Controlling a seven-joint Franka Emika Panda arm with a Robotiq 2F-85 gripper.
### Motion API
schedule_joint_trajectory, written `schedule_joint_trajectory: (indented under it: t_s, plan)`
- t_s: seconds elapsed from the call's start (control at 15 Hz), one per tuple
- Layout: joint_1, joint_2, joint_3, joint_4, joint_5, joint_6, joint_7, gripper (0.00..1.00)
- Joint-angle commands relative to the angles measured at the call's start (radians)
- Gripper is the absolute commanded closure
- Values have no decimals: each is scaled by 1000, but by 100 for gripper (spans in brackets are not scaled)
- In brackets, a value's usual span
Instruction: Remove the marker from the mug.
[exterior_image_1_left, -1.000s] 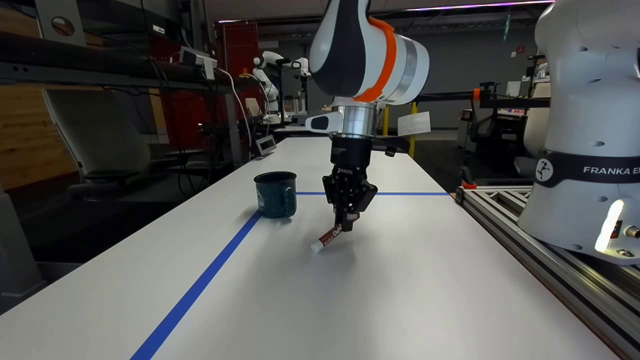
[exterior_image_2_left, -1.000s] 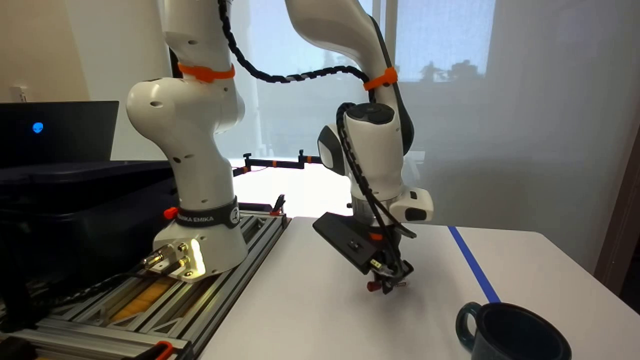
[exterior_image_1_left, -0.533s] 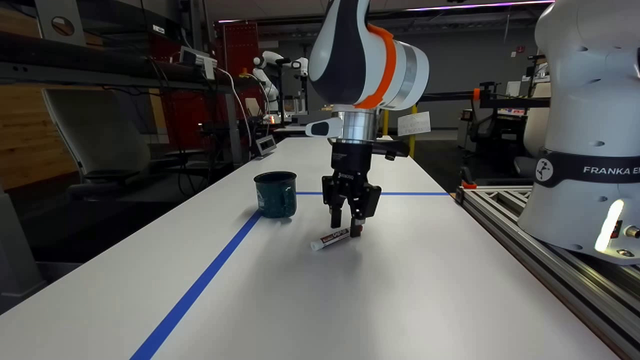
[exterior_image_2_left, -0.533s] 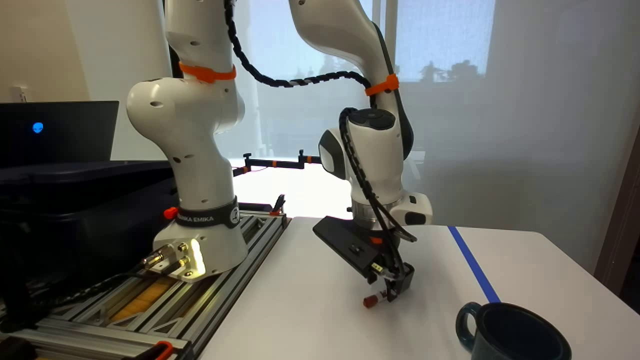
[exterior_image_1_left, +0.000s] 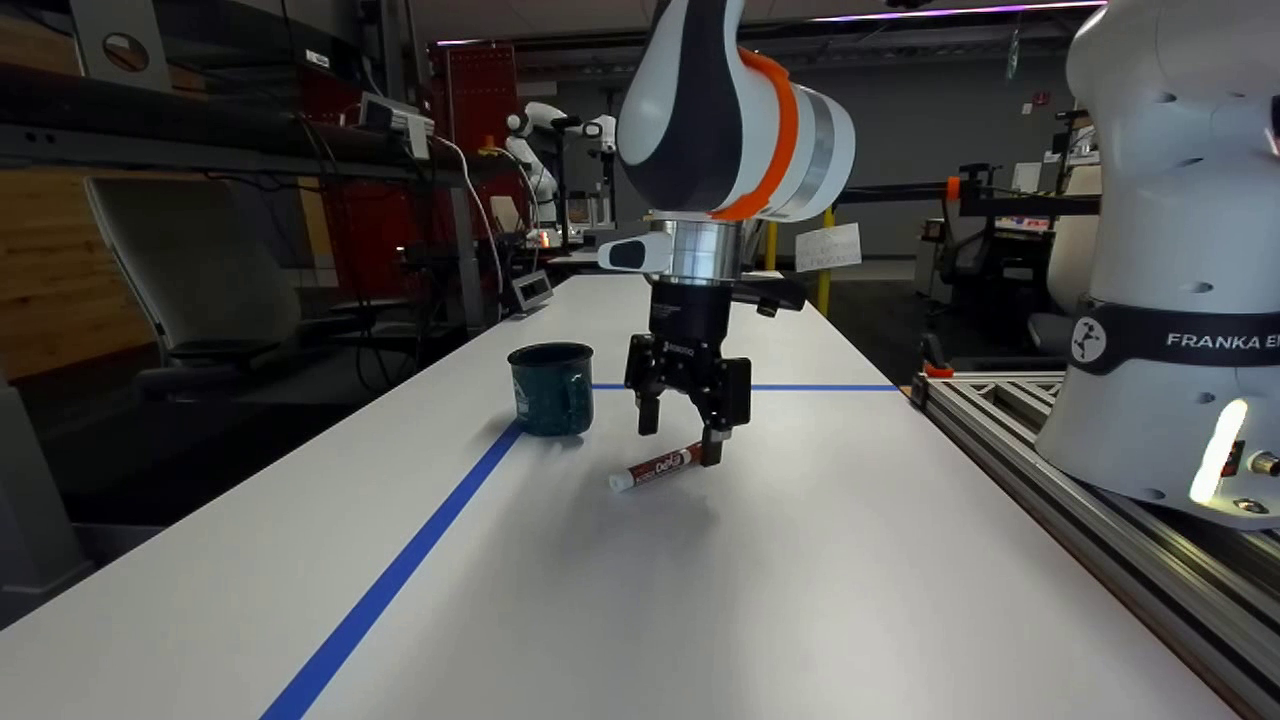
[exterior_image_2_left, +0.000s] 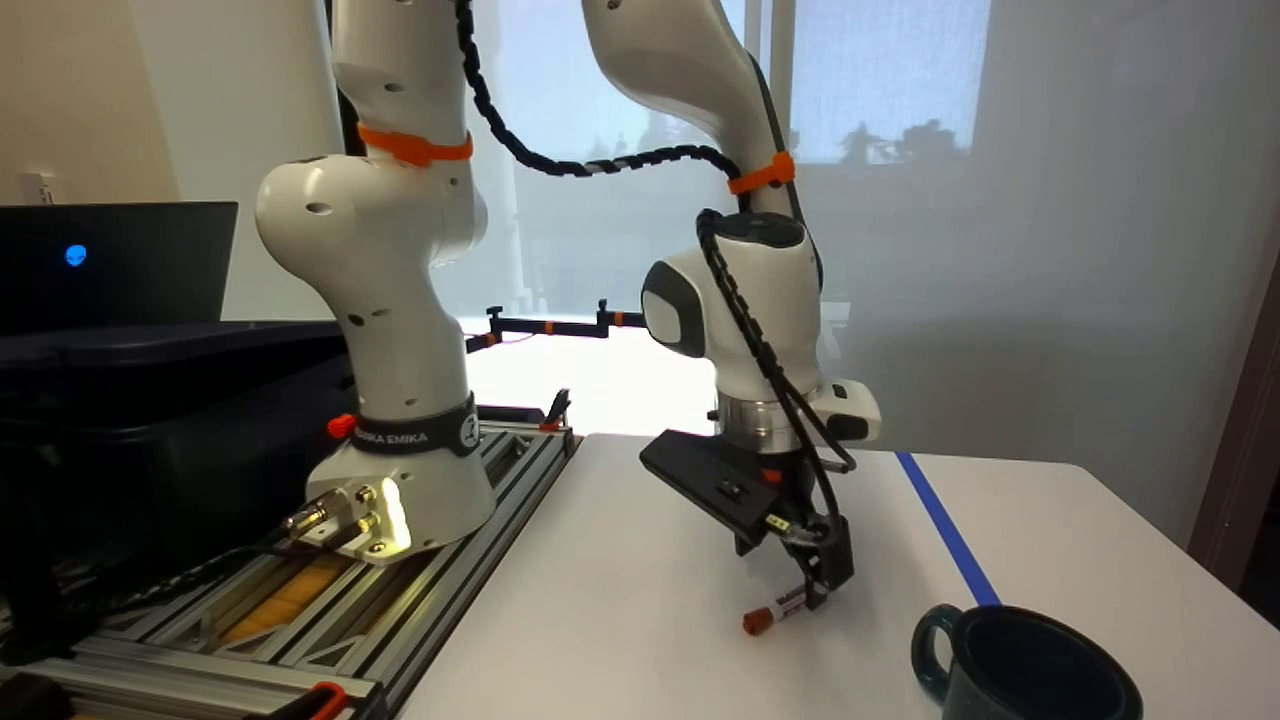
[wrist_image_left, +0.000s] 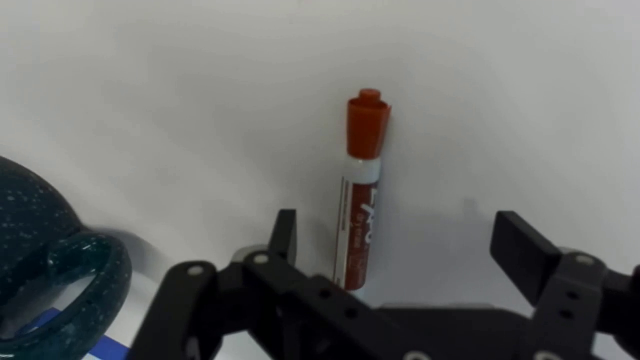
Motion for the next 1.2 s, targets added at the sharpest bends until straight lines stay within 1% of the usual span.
schedule_joint_trajectory:
  t_s: [0.0, 0.07, 0.13, 0.33, 0.53, 0.67, 0.87, 1.13]
  plan:
    - [58, -1, -65, -48, -250, 99, 231, 0]
    - [166, 3, -175, -51, -279, 108, 263, 0]
    - [227, 41, -253, -21, -337, 119, 315, 0]
    - [431, 47, -495, -23, -464, 94, 442, 0]
    - [643, 41, -724, -2, -531, 29, 538, 0]
    - [768, 31, -856, 21, -570, -28, 602, 0]
    - [931, 2, -1031, 64, -631, -138, 706, 0]
    - [1117, -37, -1243, 150, -714, -363, 885, 0]
